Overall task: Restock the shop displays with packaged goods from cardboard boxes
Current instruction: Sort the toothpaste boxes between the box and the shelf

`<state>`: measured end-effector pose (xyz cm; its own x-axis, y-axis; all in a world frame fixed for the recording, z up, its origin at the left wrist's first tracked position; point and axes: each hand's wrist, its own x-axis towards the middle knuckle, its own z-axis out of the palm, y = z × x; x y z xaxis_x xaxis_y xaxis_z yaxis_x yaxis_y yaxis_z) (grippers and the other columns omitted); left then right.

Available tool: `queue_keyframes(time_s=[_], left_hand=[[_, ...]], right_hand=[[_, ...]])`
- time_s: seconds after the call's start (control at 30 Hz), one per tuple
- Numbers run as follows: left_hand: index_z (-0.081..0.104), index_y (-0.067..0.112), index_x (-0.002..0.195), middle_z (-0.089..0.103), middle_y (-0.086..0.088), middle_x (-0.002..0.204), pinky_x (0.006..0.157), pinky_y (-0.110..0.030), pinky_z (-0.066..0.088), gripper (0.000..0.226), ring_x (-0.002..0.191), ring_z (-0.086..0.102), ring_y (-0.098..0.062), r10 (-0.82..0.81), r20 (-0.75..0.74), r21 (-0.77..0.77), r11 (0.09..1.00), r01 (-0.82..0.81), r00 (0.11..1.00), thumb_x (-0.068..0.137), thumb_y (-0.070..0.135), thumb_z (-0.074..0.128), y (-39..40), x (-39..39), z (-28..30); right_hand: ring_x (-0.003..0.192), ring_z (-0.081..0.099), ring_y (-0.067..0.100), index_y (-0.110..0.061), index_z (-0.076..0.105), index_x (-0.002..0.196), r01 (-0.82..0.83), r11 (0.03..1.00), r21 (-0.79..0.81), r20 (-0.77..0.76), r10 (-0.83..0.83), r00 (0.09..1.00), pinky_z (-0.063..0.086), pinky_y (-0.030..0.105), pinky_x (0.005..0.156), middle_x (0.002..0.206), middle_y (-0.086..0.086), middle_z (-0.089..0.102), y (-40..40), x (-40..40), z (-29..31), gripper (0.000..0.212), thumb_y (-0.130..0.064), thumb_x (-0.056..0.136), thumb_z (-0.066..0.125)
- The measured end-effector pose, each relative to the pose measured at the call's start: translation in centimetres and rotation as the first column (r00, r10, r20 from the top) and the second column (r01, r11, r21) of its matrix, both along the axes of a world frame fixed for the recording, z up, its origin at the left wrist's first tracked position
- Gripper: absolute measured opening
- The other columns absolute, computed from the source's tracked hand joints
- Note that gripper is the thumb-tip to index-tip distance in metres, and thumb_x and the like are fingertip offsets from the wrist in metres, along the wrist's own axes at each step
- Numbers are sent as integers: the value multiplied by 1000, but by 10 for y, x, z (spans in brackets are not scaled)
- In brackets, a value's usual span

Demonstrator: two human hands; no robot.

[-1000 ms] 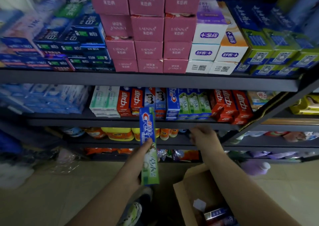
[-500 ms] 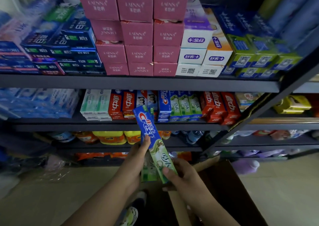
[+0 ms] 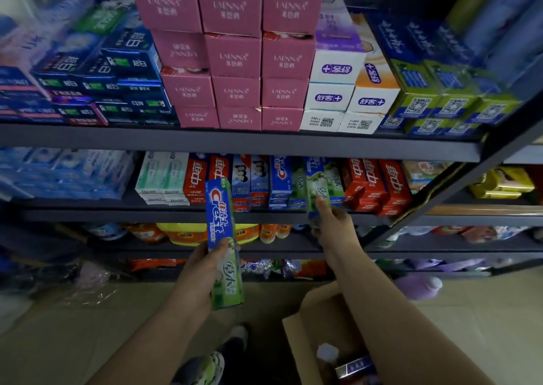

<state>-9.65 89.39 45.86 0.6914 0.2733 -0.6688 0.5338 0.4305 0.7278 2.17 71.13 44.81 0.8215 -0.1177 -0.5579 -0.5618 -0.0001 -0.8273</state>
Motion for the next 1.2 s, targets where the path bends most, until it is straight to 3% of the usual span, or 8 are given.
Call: queue_keyframes(time_s=[0.13, 0.37, 0.57, 0.67, 0.8, 0.93, 1.07, 1.2], left_hand=[[57, 27, 103, 68, -6, 103, 86, -43, 49, 13, 96, 64, -25, 12, 3, -29, 1000, -11, 1000, 90, 31, 59, 5, -4, 0], [59, 27, 103, 68, -7, 107, 92, -47, 48, 14, 100, 64, -27, 44, 6, -58, 997, -44, 999, 90, 31, 60, 9, -6, -1], [59, 20, 111, 71, -8, 100, 81, -40, 52, 20, 91, 67, -24, 20, 0, -81, 997, -20, 1000, 92, 27, 59, 3, 3, 4], [60, 20, 109, 72, -10, 99, 78, -38, 53, 17, 90, 68, -25, 10, 20, -94, 996, -8, 1000, 93, 25, 57, -2, 13, 12], [59, 18, 112, 70, -10, 101, 78, -40, 53, 22, 93, 67, -28, -19, 57, -95, 995, 24, 998, 93, 28, 57, -18, 32, 18], [60, 18, 112, 72, -7, 96, 75, -37, 53, 22, 88, 67, -25, -63, 99, -86, 994, 72, 993, 92, 28, 58, -35, 43, 23], [65, 29, 98, 70, -2, 104, 96, -47, 46, 12, 102, 64, -24, -208, 108, 54, 978, 203, 972, 92, 33, 55, -31, 46, 23], [61, 26, 99, 67, 1, 106, 86, -38, 50, 10, 94, 63, -16, -257, 39, 256, 936, 239, 965, 96, 23, 52, -10, 35, 14]], right_hand=[[81, 52, 20, -14, 58, 125, -32, 992, -124, 39, 38, 999, 45, 39, 77, 90, 4, 58, 17, 32, -14, 48, -50, 94, 49], [94, 64, 16, -13, 59, 129, -25, 967, -254, 144, 63, 988, 50, 28, 92, 127, 0, 61, 26, 49, -19, 33, -22, 98, 52], [111, 54, 24, -18, 52, 133, -97, 903, -419, 165, 181, 970, 49, 39, 94, 123, 1, 48, 23, 30, -1, 38, -28, 96, 54], [101, 60, 15, -20, 57, 119, -319, 843, -434, 149, 416, 897, 49, 26, 74, 108, -3, 61, 21, -20, 21, 30, -38, 96, 50], [75, 62, -1, -28, 56, 113, -666, 678, -310, 2, 701, 713, 51, 18, 68, 85, -12, 64, 23, -88, 26, 32, -51, 90, 53], [74, 69, 12, -21, 61, 105, -545, 805, -235, 112, 579, 807, 57, 37, 74, 85, 4, 72, 19, -108, 18, 18, -34, 93, 58], [76, 67, 17, -21, 61, 103, -370, 917, -145, 173, 392, 904, 54, 30, 70, 84, 6, 70, 2, -97, 32, 12, -28, 95, 54], [81, 68, 20, -28, 59, 94, -265, 945, -191, 148, 294, 944, 55, 39, 80, 85, 5, 71, -20, -57, 35, 9, -33, 96, 52]])
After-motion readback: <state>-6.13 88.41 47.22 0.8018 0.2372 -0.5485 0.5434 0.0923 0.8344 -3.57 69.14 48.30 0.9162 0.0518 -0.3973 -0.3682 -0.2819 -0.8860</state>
